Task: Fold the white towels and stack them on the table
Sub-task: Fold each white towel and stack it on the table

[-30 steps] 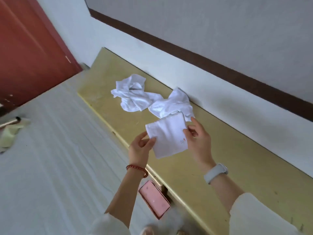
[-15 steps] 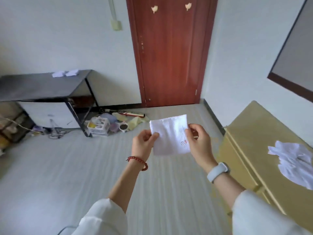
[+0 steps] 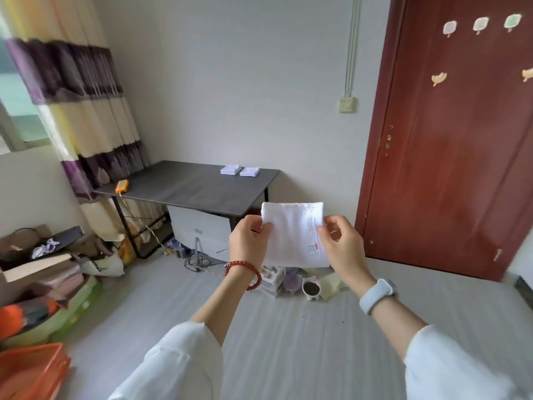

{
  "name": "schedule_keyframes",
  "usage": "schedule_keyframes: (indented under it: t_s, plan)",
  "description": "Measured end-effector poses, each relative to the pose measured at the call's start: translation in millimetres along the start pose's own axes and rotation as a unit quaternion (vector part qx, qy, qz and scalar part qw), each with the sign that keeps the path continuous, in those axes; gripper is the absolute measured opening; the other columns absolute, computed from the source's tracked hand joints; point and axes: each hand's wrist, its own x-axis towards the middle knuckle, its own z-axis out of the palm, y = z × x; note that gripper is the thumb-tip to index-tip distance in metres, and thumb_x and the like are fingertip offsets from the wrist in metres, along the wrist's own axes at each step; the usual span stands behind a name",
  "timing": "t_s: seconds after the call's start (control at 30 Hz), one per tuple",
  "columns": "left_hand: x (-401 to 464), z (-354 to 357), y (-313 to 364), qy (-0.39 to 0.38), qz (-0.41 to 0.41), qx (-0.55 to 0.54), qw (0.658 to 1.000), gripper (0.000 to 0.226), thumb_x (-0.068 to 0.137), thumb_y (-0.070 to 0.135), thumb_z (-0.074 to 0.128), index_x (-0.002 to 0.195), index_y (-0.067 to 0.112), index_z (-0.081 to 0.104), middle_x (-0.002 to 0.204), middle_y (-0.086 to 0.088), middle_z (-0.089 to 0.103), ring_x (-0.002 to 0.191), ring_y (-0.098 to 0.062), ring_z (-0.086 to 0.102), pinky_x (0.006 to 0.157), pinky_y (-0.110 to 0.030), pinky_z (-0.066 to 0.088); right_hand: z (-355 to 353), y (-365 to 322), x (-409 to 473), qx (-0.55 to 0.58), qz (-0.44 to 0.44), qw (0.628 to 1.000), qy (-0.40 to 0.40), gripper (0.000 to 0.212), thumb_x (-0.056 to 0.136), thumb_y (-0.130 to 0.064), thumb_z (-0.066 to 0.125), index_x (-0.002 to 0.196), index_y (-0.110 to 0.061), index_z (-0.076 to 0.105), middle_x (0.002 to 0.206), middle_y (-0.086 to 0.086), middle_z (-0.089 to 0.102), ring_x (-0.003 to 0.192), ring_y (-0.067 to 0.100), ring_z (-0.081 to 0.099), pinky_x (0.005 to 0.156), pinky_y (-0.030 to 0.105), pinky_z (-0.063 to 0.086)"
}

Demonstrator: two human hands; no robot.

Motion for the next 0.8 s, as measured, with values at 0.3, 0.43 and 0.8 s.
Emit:
schedule_keyframes:
  t_s: [0.3, 0.43, 0.8]
  plan:
    - [254.6, -49.2, -88.6, 0.089, -0.043, 0.061, 0.993, 0.008, 0.086, 0.017, 0.061, 0.09, 0.011, 0.063, 0.085, 0.004, 0.058, 0.075, -0.015, 0.052, 0.066, -0.018, 0.035, 228.2, 15.2, 211.2, 0.052, -0.004, 0.994, -0.1, 0.011, 0.087, -0.012, 0.057, 0.097, -0.008, 0.059, 0.088, 0.001, 0.06, 0.078, 0.012, 0.054, 0.07, 0.014, 0.041]
    - [352.7, -73.8, -154.7, 0.116, -0.062, 0.065, 0.989, 0.008, 0.085, 0.017, 0.062, 0.09, 0.011, 0.064, 0.083, 0.005, 0.059, 0.071, -0.012, 0.051, 0.07, -0.022, 0.038, 338.7, 27.0, 277.8, 0.068, -0.005, 0.988, -0.136, 0.007, 0.086, -0.013, 0.059, 0.093, -0.013, 0.058, 0.09, 0.003, 0.06, 0.08, 0.013, 0.054, 0.063, 0.01, 0.037]
    - [660.1, -84.3, -319.3, 0.028, -0.077, 0.037, 0.996, 0.006, 0.085, 0.02, 0.062, 0.088, 0.016, 0.063, 0.083, 0.006, 0.059, 0.077, -0.013, 0.053, 0.074, -0.025, 0.042, 585.0, 78.4, 469.2, 0.04, 0.059, 0.99, -0.125, 0.006, 0.086, -0.014, 0.06, 0.091, -0.015, 0.058, 0.083, -0.01, 0.057, 0.077, 0.003, 0.053, 0.064, 0.003, 0.038]
